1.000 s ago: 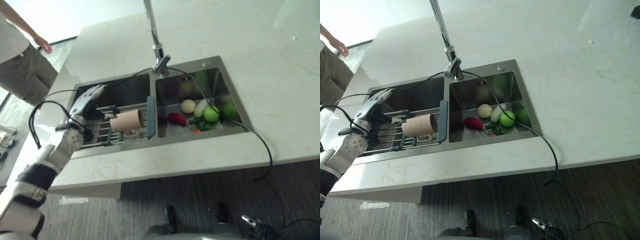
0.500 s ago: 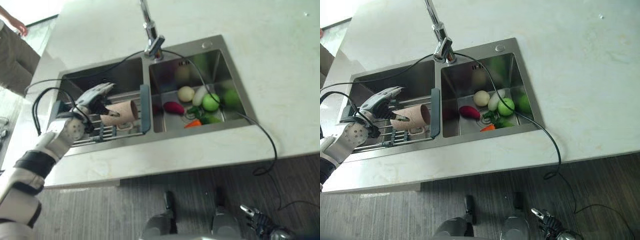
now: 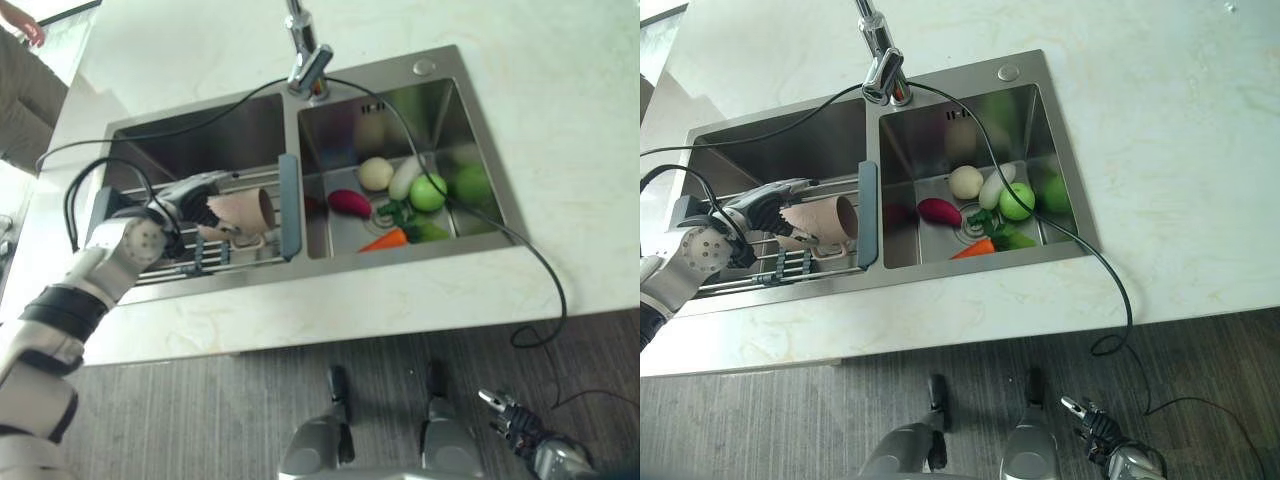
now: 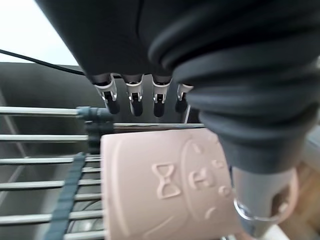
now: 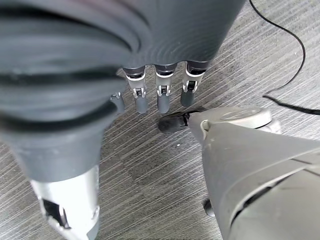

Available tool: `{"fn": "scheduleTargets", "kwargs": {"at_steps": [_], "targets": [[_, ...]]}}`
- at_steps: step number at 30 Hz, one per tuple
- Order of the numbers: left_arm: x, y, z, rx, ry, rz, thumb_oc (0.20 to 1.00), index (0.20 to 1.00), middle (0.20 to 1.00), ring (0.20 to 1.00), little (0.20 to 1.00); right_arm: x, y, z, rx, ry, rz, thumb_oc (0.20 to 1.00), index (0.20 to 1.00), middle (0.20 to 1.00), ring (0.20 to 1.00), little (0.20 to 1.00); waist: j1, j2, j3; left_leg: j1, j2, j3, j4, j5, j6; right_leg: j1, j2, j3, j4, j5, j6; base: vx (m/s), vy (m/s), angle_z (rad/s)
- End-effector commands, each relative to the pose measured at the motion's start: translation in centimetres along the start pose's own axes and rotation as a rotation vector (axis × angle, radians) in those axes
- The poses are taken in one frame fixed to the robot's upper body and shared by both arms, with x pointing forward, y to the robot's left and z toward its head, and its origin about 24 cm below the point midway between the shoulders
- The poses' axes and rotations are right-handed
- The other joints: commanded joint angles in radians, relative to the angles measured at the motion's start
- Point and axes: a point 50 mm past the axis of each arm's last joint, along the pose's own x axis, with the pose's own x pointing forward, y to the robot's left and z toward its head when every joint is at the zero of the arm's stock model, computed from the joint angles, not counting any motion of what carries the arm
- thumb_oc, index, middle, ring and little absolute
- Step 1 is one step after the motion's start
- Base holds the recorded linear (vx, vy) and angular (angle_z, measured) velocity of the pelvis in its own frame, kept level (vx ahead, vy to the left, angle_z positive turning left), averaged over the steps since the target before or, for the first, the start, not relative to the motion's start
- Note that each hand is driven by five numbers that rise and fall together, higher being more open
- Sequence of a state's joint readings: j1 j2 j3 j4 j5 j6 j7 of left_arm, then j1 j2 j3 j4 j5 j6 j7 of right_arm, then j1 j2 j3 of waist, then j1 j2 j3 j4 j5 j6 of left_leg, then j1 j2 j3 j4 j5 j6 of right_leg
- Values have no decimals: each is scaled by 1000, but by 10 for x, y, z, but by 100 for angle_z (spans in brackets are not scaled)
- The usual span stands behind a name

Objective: Place the dishes in the dishwasher.

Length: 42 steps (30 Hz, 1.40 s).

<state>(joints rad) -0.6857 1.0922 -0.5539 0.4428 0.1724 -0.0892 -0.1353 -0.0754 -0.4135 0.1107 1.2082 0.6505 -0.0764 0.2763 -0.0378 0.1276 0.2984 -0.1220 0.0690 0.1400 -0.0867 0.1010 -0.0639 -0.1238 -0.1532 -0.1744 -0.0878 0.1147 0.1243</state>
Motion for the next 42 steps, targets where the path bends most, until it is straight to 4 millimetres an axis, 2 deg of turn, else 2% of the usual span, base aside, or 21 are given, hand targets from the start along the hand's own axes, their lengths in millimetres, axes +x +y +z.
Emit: {"fn": "scheduleTargets", "kwargs": {"at_steps": [1,18,26,36,42], "targets": [[-13,54,-15,21,73,131,1000,1000,1000,1000,1000,2,4,5,15,-32,21,1000,1000,1000,1000,1000,6,-41,1,-13,-89,-23,-1,-18,44,-22,-34,38,6,73,48,0,0,0],[-23,50,-24,46,144,156,1000,1000,1000,1000,1000,3,8,8,37,-51,24,1000,1000,1000,1000,1000,30,-39,21,-25,-94,-38,-1,-16,46,-28,-42,21,7,75,52,-5,-3,2],[-17,39,-19,48,137,127,1000,1000,1000,1000,1000,5,11,12,34,-63,34,1000,1000,1000,1000,1000,28,-42,28,-32,-92,-32,-1,-14,46,-35,-40,22,8,77,52,0,0,0],[-9,43,-7,58,101,163,1000,1000,1000,1000,1000,7,16,12,36,-57,42,1000,1000,1000,1000,1000,20,-48,32,-37,-89,-23,-1,-15,46,-44,-41,27,9,81,55,0,0,0],[-9,45,-8,63,109,201,1000,1000,1000,1000,1000,6,15,11,34,-51,44,1000,1000,1000,1000,1000,17,-46,34,-37,-90,-22,-1,-14,45,-46,-41,30,10,80,54,0,0,0]]}}
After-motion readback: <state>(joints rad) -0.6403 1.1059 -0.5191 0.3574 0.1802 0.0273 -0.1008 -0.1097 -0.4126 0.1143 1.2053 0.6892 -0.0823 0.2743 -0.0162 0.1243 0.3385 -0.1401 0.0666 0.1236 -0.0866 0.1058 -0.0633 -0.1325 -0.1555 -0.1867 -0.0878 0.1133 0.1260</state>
